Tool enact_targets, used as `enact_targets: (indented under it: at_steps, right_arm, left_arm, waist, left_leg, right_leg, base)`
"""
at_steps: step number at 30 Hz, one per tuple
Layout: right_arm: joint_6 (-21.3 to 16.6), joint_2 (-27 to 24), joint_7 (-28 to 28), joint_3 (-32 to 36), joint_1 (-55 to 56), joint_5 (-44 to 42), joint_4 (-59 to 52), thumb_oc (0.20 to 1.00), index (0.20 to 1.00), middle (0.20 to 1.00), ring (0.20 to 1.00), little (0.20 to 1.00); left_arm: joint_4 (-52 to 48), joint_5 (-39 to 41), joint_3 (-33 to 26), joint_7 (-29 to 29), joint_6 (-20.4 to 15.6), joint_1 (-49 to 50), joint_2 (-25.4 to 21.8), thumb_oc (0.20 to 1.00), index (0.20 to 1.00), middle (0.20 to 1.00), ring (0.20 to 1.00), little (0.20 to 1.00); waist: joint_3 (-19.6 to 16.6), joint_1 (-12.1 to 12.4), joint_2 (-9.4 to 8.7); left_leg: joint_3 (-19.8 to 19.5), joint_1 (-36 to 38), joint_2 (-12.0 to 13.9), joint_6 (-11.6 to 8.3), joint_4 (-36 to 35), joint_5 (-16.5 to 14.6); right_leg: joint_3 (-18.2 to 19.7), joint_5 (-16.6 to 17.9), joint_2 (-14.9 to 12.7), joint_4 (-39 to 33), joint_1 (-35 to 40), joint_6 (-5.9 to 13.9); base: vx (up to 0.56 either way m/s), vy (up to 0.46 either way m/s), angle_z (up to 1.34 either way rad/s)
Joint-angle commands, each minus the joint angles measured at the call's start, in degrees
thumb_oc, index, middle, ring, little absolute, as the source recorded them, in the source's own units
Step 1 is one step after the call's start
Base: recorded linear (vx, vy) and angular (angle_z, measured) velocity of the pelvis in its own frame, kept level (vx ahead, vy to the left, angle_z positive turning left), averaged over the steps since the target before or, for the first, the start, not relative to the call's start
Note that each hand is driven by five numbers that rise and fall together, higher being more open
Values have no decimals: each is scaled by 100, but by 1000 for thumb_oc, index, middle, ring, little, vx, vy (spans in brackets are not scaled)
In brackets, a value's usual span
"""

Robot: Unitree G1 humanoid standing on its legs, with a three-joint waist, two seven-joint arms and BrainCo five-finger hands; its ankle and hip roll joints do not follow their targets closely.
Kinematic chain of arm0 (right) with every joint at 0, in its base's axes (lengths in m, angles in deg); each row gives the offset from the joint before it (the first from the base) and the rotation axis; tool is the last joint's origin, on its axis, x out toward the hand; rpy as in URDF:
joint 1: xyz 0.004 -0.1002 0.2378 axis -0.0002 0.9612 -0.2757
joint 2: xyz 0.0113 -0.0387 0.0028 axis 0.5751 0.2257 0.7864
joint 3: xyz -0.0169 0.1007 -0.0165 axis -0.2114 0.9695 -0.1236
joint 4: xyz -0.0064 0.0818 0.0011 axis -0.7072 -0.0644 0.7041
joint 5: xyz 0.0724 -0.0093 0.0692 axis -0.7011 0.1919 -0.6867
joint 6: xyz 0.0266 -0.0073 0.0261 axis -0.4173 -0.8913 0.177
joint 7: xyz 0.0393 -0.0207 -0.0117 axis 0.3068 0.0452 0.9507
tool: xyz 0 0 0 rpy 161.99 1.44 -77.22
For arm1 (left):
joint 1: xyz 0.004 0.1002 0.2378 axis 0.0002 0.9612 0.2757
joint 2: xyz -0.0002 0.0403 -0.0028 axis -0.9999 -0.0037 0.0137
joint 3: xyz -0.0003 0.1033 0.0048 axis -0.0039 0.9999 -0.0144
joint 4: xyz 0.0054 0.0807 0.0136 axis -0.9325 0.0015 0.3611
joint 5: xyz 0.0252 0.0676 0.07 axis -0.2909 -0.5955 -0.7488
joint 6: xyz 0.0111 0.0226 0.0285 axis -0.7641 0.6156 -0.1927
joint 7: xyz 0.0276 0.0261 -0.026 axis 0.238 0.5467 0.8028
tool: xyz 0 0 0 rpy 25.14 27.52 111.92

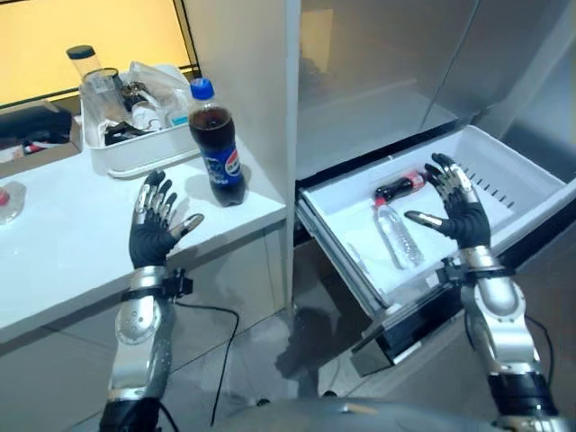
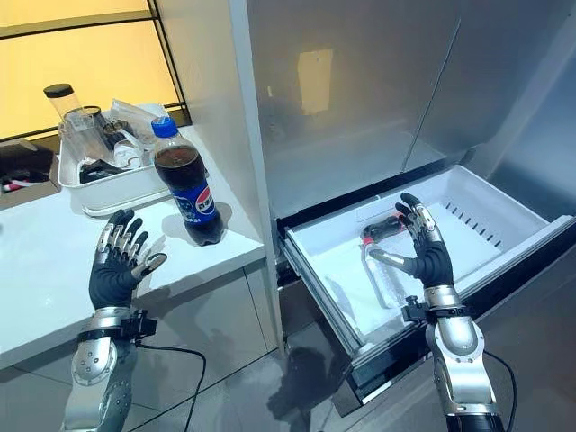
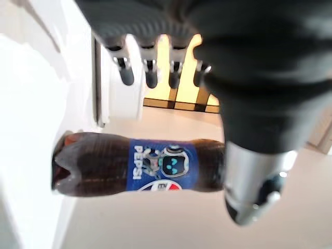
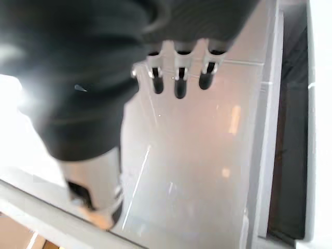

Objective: Take the drinks into the refrigerator

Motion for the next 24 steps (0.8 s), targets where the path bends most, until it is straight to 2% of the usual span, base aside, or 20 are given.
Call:
enact_targets:
  at_steps: [1,24]
  right_arm:
    - [-299,-12,74,-64,-326,-5,-99,1000,1000,1000,1000,1000]
    - [-349,23,62,-43,-274,-74,-135,1000,1000,1000,1000,1000]
  left_arm:
    - [-134,-158,-105,45,-373,-328,-309,1000,1000,1000,1000,1000]
    - [-123,-71,-119,27,-402,-293,-269,1000,1000,1000,1000,1000]
  waist:
    - [-153,72,-186]
    - [-169,76,-230]
  left_leg:
    - [-35,-28,-7,-63,-1,-277]
    - [-16,28,40,-78,-1,-285]
  right_leg:
    - [-134,272,-469,30,60,672]
    - [-103,250,-419,22,97,665]
  base:
    - [-106,-59,97]
    - [0,0,0]
